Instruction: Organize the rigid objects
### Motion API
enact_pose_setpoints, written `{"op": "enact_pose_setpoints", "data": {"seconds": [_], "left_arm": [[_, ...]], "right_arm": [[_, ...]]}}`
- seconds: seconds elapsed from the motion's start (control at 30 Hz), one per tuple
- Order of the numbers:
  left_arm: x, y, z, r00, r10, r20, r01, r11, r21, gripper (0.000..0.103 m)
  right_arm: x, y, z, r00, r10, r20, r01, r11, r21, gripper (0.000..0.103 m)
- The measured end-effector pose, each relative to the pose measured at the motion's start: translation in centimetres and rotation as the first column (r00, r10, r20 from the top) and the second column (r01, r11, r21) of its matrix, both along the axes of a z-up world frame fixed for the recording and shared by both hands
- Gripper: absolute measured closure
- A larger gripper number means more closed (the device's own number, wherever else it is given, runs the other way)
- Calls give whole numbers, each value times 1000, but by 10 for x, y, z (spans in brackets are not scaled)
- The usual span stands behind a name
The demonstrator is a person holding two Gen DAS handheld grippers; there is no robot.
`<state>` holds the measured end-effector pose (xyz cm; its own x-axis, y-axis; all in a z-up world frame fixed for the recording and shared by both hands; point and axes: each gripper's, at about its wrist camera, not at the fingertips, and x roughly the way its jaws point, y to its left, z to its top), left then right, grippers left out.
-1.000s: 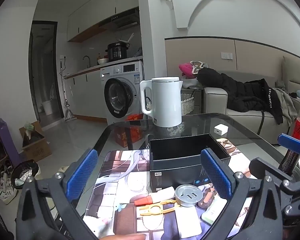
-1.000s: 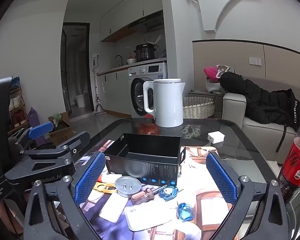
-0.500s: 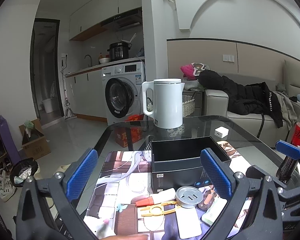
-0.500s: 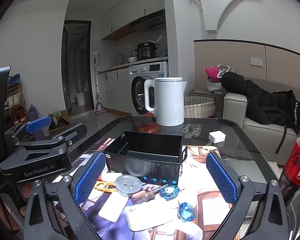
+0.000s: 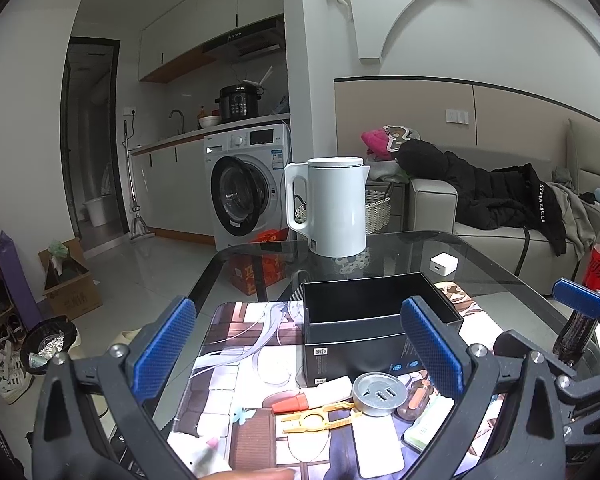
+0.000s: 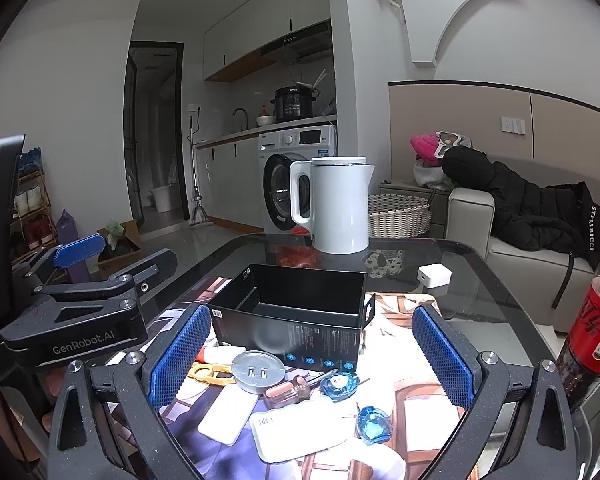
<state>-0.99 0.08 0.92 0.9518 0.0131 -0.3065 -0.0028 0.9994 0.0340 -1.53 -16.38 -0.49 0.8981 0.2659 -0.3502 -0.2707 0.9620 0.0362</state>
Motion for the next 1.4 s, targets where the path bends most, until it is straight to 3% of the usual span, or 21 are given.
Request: {"op": "enact_pose_setpoints", "data": {"seconds": [1.2,1.4], "left_arm": [[-2,2,4,1000,2,11,-2,1000,-2,0],[0,5,6,1000,-9,-9,8,999,-46,0]], "right_arm": [[0,5,-2,1000,17,3,-17,1000,-5,1],[0,5,-2,1000,17,6,-17,1000,-5,1]]}}
